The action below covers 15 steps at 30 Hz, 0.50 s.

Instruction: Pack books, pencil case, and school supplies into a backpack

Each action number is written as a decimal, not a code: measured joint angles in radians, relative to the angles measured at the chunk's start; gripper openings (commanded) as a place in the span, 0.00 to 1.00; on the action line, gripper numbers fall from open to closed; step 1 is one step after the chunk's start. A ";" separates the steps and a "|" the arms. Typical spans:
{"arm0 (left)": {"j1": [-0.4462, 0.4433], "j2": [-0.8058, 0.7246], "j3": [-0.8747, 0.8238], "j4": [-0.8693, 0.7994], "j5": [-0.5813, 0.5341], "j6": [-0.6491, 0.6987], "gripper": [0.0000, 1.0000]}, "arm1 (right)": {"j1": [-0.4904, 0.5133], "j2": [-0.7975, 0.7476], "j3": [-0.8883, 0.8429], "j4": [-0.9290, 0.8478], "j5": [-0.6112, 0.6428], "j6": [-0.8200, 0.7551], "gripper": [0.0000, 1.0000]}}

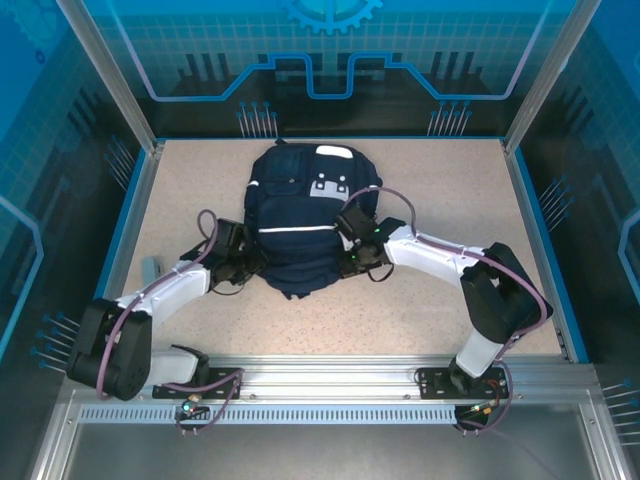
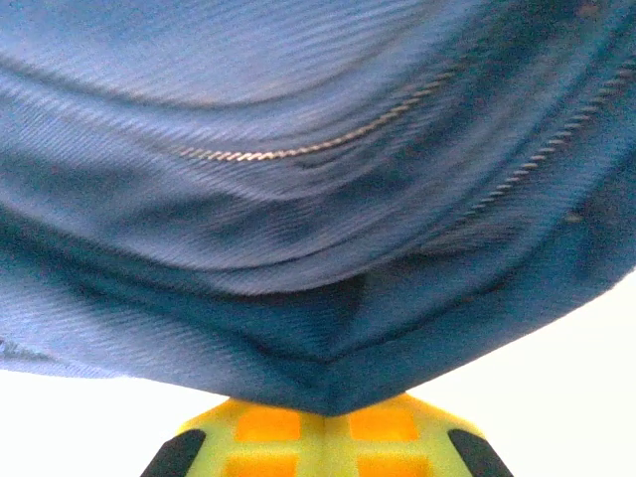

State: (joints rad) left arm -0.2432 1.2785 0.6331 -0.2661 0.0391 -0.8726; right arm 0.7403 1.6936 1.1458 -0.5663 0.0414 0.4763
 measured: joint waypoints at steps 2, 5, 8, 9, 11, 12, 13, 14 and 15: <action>0.018 -0.045 0.000 -0.047 -0.032 0.013 0.63 | 0.043 0.017 0.016 0.011 -0.021 -0.002 0.00; 0.020 -0.109 0.001 -0.107 -0.047 0.013 0.73 | 0.097 0.073 0.077 0.022 -0.049 0.000 0.00; 0.020 -0.177 0.005 -0.143 -0.019 0.007 0.76 | 0.139 0.116 0.137 0.043 -0.087 0.006 0.00; 0.020 -0.198 0.005 -0.149 -0.006 0.005 0.76 | 0.148 0.125 0.152 0.048 -0.098 0.006 0.00; 0.020 -0.236 0.005 -0.151 0.032 -0.013 0.75 | 0.166 0.148 0.192 0.061 -0.124 0.011 0.00; 0.020 -0.246 0.005 -0.151 0.048 -0.021 0.75 | 0.171 0.158 0.209 0.063 -0.134 0.013 0.00; 0.020 -0.255 0.005 -0.150 0.068 -0.032 0.73 | 0.176 0.168 0.227 0.067 -0.145 0.013 0.00; 0.020 -0.261 0.005 -0.147 0.089 -0.045 0.71 | 0.179 0.177 0.243 0.071 -0.158 0.013 0.00; 0.020 -0.262 0.005 -0.144 0.107 -0.057 0.70 | 0.182 0.182 0.253 0.073 -0.163 0.013 0.00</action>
State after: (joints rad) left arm -0.2234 1.0168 0.6384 -0.4099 0.1459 -0.9295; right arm 0.9226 1.8759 1.3983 -0.4931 -0.1215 0.4896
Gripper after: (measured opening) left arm 0.727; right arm 0.060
